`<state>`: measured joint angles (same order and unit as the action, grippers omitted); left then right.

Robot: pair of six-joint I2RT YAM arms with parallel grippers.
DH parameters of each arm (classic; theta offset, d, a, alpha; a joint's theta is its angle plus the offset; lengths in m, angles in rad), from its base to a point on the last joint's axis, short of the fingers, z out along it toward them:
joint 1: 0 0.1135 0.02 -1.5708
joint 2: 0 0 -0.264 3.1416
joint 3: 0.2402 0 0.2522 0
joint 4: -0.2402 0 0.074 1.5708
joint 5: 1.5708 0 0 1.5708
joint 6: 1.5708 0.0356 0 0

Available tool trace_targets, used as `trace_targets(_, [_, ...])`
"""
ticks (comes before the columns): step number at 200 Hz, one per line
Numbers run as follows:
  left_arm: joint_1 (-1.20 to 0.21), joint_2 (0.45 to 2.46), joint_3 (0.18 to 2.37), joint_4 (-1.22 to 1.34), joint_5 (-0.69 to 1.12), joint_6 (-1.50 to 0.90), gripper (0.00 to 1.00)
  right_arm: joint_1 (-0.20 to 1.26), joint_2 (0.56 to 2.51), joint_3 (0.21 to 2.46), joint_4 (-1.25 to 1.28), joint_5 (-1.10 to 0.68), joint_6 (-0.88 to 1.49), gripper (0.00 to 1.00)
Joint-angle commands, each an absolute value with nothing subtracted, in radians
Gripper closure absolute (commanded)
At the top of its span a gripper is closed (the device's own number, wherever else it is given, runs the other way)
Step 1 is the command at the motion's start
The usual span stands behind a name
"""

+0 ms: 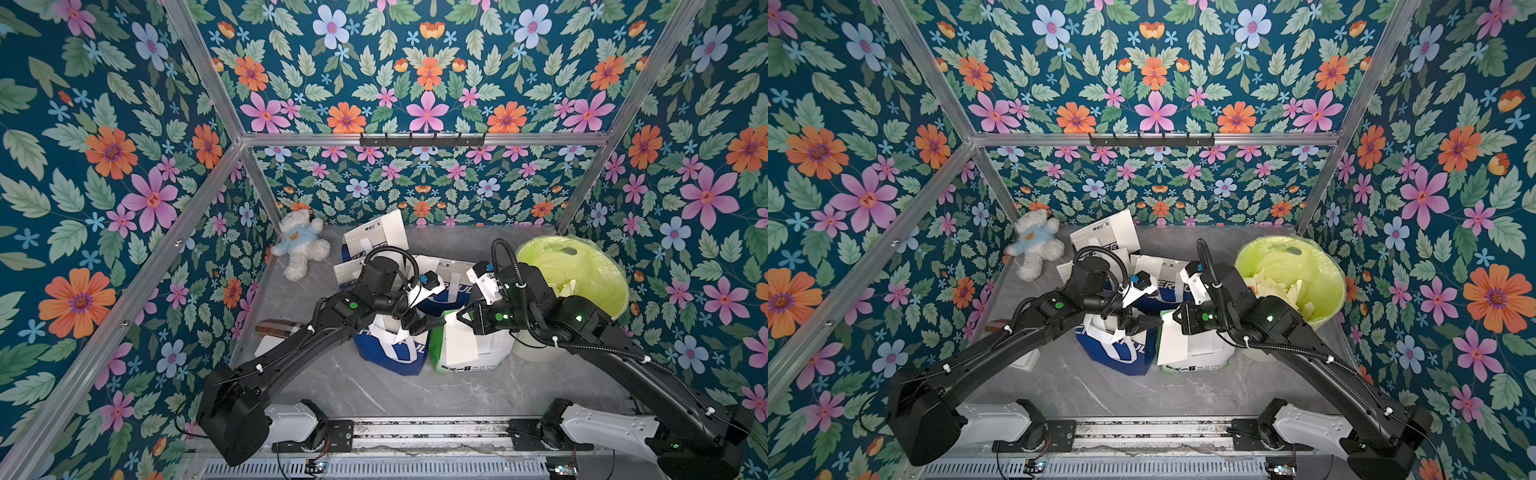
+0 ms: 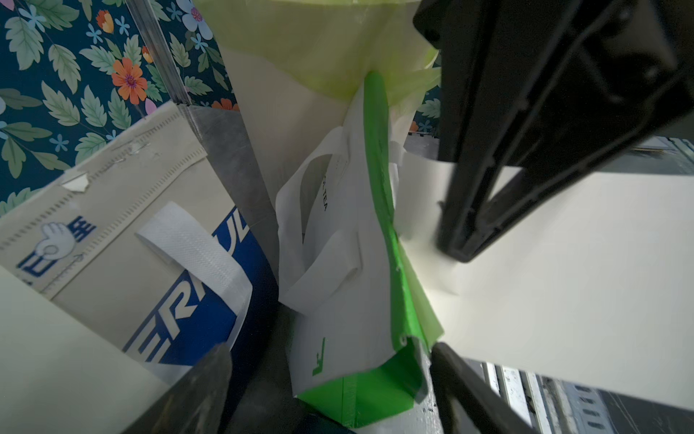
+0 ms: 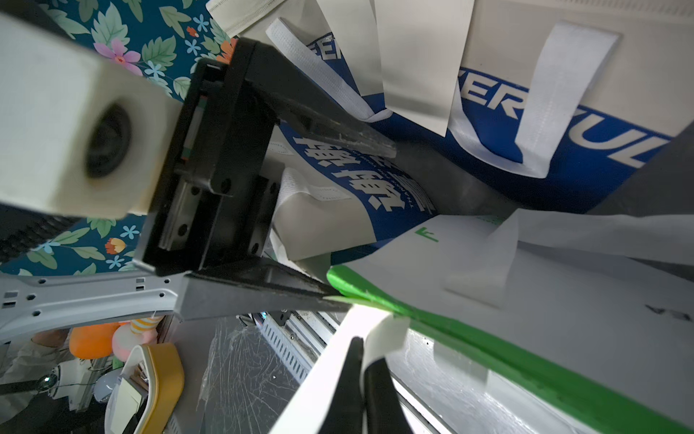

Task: Shred takeout receipts and throw away
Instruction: Tear off the takeout receipt from the takeout bag.

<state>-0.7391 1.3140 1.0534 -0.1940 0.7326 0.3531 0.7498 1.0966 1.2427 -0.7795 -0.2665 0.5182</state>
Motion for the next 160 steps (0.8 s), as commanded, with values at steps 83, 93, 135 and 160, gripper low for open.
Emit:
trace_targets(83, [-0.749,1.260,1.014,-0.344,0.746,0.393,0.15,0.751,1.098,1.301,-0.861,-0.204,0.505,1.00])
trace_targets(93, [-0.749,1.260,1.015,-0.340,0.749,0.381,0.15,0.751,1.095,1.300,-0.858,-0.198,0.508,1.00])
trace_targets(135, [-0.831,1.298,1.033,-0.296,0.670,0.349,0.15,0.751,1.085,1.300,-0.825,-0.158,0.547,1.00])
trace_targets(160, [-0.866,1.323,1.031,-0.227,0.639,0.315,0.16,0.751,1.090,1.300,-0.810,-0.162,0.559,1.00])
